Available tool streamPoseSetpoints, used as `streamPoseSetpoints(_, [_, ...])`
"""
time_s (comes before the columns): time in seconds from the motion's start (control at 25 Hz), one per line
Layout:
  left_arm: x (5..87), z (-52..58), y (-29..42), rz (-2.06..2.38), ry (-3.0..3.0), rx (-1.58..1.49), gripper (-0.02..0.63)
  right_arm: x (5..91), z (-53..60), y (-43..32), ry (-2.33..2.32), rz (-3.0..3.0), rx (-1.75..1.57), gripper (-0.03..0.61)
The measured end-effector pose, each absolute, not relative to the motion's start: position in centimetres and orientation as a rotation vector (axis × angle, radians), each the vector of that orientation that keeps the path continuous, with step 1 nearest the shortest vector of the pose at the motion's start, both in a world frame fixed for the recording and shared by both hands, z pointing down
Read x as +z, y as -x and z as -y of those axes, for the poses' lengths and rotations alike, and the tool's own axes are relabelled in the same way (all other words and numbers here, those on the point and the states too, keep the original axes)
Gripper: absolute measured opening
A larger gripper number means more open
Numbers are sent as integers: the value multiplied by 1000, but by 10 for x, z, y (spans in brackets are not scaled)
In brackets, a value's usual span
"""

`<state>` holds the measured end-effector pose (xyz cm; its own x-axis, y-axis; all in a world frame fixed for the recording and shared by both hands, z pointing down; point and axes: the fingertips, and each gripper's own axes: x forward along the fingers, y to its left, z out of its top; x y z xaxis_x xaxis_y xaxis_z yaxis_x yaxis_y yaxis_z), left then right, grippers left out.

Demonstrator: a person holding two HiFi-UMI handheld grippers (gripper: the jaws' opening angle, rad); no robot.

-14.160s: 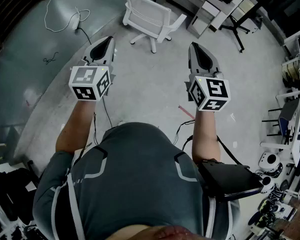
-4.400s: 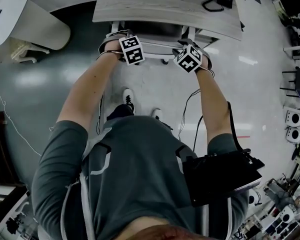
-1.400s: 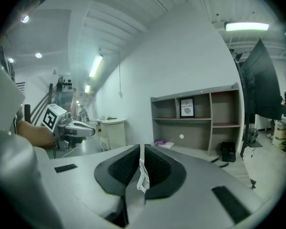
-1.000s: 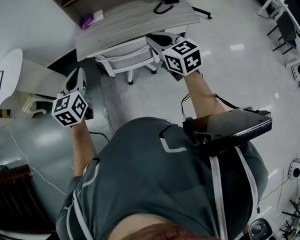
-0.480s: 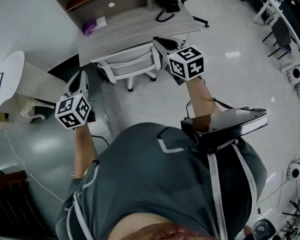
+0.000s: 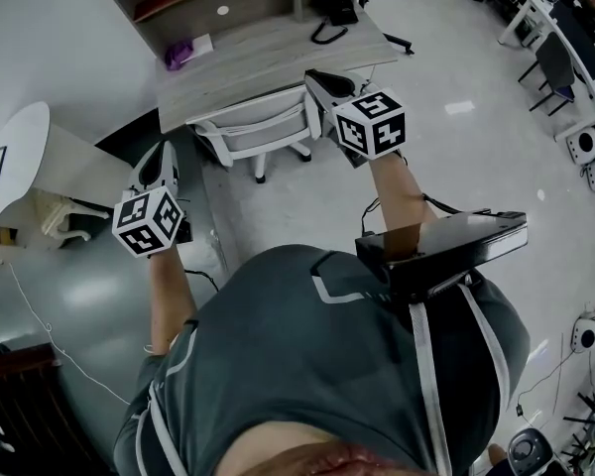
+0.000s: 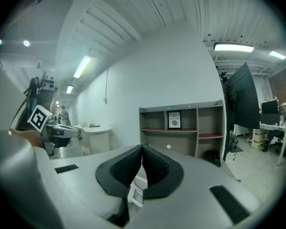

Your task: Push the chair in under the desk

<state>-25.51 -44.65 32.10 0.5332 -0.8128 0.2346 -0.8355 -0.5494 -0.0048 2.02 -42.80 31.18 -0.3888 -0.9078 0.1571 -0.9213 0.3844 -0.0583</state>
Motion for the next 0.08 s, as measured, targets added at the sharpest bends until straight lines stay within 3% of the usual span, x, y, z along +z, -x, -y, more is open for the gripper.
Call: streamPoseSetpoints(0.08, [321,448,258,1434,-2653,321,9,311,430,-17,-1683,2527,202,29])
